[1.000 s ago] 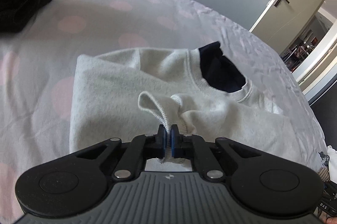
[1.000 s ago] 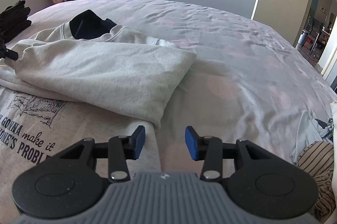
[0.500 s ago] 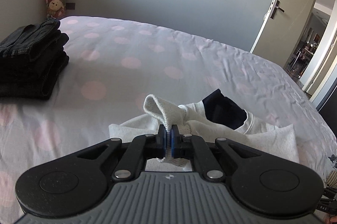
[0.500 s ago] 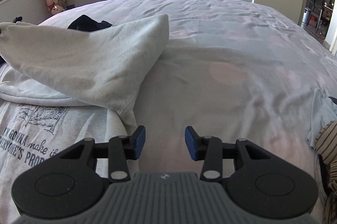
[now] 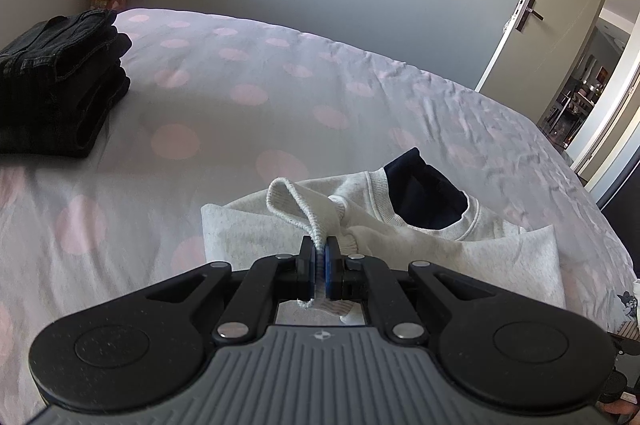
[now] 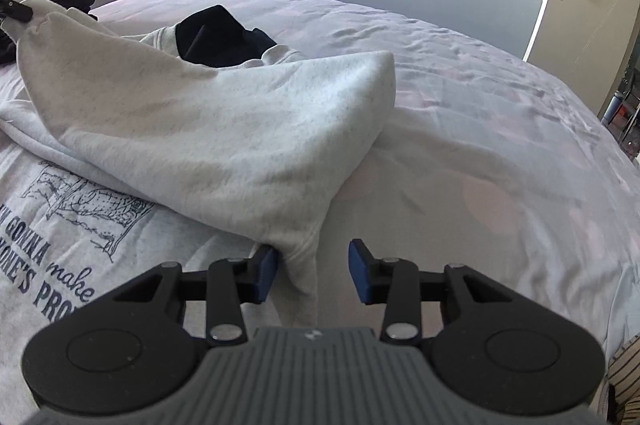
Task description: Fold clothes
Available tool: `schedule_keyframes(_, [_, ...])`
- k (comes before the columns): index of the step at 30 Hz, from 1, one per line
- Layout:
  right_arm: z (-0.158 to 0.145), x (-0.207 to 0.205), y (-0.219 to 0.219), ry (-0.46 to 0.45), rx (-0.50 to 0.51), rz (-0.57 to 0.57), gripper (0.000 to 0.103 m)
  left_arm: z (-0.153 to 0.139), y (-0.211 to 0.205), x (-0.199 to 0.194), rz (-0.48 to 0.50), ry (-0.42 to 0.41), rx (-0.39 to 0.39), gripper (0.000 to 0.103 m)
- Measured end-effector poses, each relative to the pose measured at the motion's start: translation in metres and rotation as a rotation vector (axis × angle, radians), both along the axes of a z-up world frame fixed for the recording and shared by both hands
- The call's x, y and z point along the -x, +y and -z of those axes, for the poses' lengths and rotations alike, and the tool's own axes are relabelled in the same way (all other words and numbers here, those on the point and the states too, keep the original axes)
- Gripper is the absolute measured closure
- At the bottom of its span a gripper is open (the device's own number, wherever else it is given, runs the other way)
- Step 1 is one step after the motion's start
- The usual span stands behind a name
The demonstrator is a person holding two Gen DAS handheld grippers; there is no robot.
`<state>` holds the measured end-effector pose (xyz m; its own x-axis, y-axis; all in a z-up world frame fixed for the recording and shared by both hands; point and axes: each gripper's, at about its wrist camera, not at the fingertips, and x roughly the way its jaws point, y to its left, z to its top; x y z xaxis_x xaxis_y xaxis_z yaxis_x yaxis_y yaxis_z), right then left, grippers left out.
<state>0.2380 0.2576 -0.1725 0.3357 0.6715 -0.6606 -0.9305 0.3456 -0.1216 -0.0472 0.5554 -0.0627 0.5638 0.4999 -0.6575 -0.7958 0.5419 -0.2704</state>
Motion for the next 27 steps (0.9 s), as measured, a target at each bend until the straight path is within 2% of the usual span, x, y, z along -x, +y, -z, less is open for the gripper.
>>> schedule_keyframes(1, [0.0, 0.0, 0.002, -0.006, -0.003, 0.013, 0.064, 0.0, -0.001, 0.0, -0.001, -0.002, 0.003, 0.098])
schedule_keyframes(2, [-0.003, 0.0, 0.001, -0.025, -0.007, 0.027, 0.076, 0.0, -0.001, 0.0, 0.0, -0.009, 0.009, 0.098])
schedule_keyframes(3, [-0.006, 0.0, 0.0, -0.046, -0.01, 0.042, 0.083, 0.0, -0.003, 0.0, 0.004, -0.019, 0.017, 0.098])
schedule_keyframes(5, [-0.011, 0.0, -0.003, -0.087, -0.016, 0.071, 0.09, -0.001, -0.007, -0.003, 0.018, -0.043, 0.03, 0.098])
schedule_keyframes(8, [-0.022, -0.012, -0.018, -0.138, -0.039, 0.166, 0.091, 0.007, -0.019, -0.014, 0.065, -0.051, 0.049, 0.098])
schedule_keyframes(11, [-0.01, -0.031, -0.023, -0.056, 0.02, 0.229, 0.092, 0.03, -0.024, -0.023, 0.053, 0.009, 0.071, 0.098])
schedule_keyframes(15, [0.013, -0.03, -0.015, -0.04, 0.107, 0.237, 0.092, 0.07, -0.018, -0.022, 0.029, 0.106, 0.116, 0.098])
schedule_keyframes(17, [0.017, -0.034, -0.015, -0.016, 0.103, 0.244, 0.091, 0.087, -0.016, -0.016, 0.028, 0.116, 0.127, 0.098])
schedule_keyframes(24, [-0.002, -0.037, -0.029, 0.062, 0.122, 0.214, 0.085, 0.1, -0.019, -0.015, 0.056, 0.139, 0.077, 0.093])
schedule_keyframes(27, [-0.019, -0.034, -0.041, 0.082, 0.078, 0.235, 0.084, 0.093, -0.021, -0.011, 0.058, 0.104, 0.06, 0.095])
